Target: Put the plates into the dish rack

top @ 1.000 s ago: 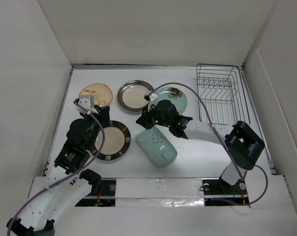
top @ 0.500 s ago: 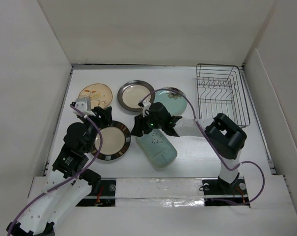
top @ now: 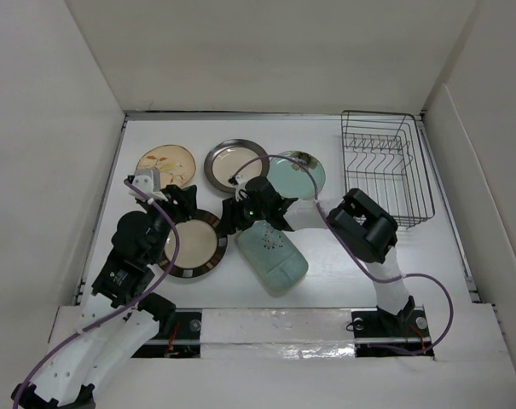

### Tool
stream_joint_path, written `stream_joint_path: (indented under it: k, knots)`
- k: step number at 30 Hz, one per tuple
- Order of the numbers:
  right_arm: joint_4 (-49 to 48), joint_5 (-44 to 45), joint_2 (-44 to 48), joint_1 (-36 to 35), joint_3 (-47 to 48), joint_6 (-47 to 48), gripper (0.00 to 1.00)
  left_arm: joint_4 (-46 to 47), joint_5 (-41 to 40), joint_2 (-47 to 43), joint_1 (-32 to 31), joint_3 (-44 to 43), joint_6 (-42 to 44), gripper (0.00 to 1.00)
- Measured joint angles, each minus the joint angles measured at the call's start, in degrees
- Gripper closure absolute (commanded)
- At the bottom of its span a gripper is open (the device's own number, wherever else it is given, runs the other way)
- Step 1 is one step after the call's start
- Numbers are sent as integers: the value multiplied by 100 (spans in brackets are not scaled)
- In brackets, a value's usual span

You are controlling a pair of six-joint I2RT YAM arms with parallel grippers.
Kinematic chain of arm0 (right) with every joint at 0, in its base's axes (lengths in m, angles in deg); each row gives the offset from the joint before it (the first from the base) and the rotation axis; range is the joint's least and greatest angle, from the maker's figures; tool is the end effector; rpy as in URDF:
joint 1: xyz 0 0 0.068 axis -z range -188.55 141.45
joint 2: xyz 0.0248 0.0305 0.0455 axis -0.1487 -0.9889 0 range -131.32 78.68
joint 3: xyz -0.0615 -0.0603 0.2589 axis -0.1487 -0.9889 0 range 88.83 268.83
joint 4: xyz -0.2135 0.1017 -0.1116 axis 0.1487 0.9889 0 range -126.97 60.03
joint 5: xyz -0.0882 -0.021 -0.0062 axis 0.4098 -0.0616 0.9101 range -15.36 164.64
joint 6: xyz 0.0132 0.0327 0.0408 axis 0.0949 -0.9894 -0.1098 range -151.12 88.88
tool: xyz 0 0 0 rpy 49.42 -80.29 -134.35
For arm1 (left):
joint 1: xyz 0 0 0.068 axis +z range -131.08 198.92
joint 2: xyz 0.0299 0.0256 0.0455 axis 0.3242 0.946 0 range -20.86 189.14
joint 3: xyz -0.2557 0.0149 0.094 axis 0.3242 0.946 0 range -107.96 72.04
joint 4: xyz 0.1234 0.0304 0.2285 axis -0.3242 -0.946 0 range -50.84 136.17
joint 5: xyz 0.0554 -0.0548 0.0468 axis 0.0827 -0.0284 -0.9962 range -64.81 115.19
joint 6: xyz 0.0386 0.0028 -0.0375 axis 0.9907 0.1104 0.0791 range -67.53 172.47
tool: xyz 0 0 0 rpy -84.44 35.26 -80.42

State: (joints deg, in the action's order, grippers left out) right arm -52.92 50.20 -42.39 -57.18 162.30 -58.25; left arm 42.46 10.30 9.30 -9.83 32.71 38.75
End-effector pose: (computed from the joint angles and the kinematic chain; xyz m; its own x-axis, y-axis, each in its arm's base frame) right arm 0.2906 0.3522 0.1434 -0.7265 -0.1965 -0.6585 -0.6569 0.4799 0.5815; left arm 0.1201 -0.0554 0.3547 0.0241 -0.2747 -0.9612 0.2534 0.9318 -0.2599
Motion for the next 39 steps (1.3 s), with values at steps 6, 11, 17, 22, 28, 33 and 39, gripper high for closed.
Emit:
stream_joint_path:
  k: [6, 11, 17, 22, 28, 33, 39]
  knots:
    - [-212, -190, -258, -72, 162, -188, 43, 7, 15, -44, 0, 0, 2, 54]
    - [-216, -291, -468, -192, 380, -258, 60, 4, 57, -44, 0, 0, 4, 54]
    - [-286, -481, -686, -175, 579, -844, 100, 4, 90, -103, 0, 7, 17, 53]
    - [-601, -782, -647, -195, 619, -1123, 100, 2, 94, -153, 0, 11, 17, 53]
    - [-719, -721, -92, -157, 173, -1165, 100, 0, 90, -170, 0, 11, 17, 54]
    - [-815, -584, 903, 188, -330, -1261, 100, -4, 33, -450, 0, 39, 28, 54]
    - [-1204, -509, 2450, 1716, -925, -1545, 100, 83, 22, -710, 0, 39, 35, 54]
